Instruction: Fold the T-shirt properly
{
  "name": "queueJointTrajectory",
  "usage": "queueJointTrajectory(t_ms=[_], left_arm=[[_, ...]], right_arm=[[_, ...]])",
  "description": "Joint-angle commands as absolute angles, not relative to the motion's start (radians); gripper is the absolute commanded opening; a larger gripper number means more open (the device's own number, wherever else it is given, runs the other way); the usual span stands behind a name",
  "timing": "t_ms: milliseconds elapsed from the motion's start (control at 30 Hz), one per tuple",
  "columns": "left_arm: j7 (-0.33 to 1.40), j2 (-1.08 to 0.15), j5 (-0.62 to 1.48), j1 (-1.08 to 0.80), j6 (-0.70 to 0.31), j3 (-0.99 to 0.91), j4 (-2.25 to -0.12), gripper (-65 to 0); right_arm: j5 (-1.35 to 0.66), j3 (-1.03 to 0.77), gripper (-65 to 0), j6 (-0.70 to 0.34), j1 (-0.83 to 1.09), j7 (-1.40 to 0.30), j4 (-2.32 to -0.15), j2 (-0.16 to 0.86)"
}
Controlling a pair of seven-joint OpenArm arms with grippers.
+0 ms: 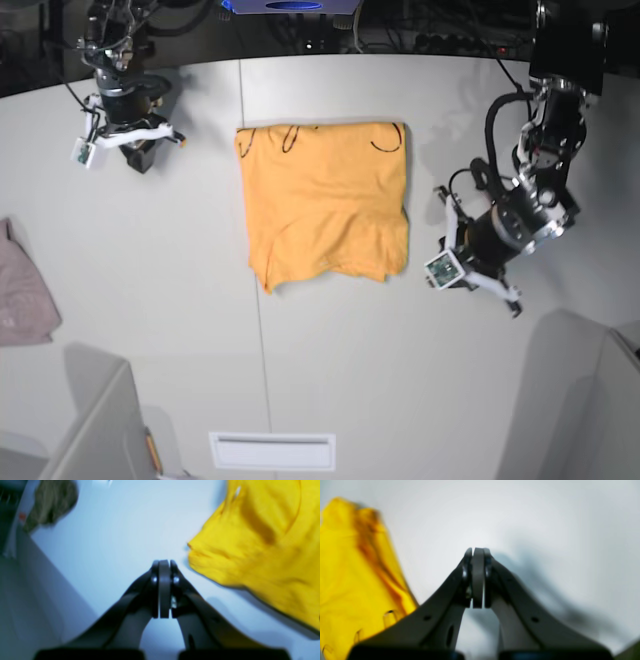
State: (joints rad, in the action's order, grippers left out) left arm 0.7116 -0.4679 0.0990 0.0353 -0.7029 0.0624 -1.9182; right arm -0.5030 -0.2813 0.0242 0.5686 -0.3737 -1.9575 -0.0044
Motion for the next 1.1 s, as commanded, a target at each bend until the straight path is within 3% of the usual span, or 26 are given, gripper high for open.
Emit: queueJointTrajectory(t_ms=[0,233,500,800,1067], left_arm=[[0.667,-0.472,0.105,-0.012,-0.698,-0.005,-1.951,-65.0],[0.038,-0.387,0.107,-0.544,-0.698,-0.294,-1.939,-65.0],[-0.414,-0.263,0.107,-0.929,-0.698,-0.328,-1.802,-65.0],[-0.846,-0.208,0.097,-1.006,-0.698,-0.199,-1.296,-65.0],[-0.964,-0.213,0.097,-0.849,-0.698,-0.087,-0.760,-65.0]], right_arm=[[-0.504,-0.288,-65.0,-0.007,0.595,-0.326,-1.977,0.001],[-0.504,-0.285,-65.0,-0.269,0.771,-0.074,-1.983,-0.001],[-0.506,-0.285,-65.0,-0.303,1.009,0.039,-1.982,0.038],[-0.504,-0.283,-65.0,-0.303,1.178,0.021,-1.972,0.044],[-0.504,-0.134,-65.0,-0.303,1.207,-0.237,-1.797,0.045]])
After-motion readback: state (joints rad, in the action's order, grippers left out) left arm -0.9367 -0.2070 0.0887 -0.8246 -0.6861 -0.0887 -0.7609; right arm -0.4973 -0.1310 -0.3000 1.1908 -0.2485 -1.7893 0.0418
